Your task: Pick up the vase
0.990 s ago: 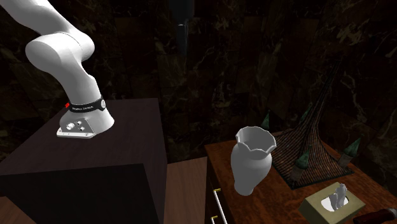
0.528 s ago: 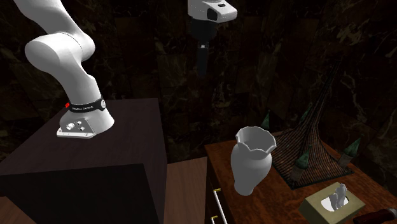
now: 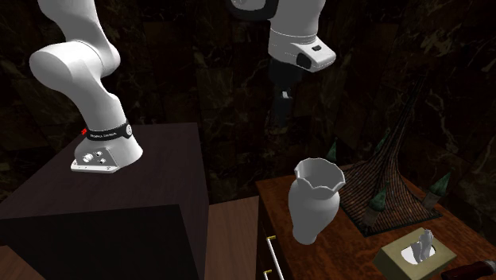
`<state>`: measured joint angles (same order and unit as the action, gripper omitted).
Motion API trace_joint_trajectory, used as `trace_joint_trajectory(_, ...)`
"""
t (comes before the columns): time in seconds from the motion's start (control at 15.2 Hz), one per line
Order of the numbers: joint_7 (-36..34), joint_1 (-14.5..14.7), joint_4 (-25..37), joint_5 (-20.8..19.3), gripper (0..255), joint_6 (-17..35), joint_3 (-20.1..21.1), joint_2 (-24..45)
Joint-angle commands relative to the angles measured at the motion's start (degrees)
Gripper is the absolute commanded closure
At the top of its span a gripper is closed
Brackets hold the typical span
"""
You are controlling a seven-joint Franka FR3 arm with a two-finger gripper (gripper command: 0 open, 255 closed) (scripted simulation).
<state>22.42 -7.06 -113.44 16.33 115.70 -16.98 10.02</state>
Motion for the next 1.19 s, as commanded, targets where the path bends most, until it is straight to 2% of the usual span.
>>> trace_joint_trajectory(0.0,2.25,-1.43,4.41,2.05,0,-0.67,-0.32,5.07)
trace_joint_trajectory(0.53,6.81,-8.32,25.01,8.08,0,-5.77,0.81,24.9)
trace_joint_trajectory(0.92,6.46,-14.46,47.0,10.41,0,-12.75,2.63,41.82)
trace_joint_trajectory(1.12,6.86,-14.54,46.82,10.65,0,-11.4,2.86,43.04)
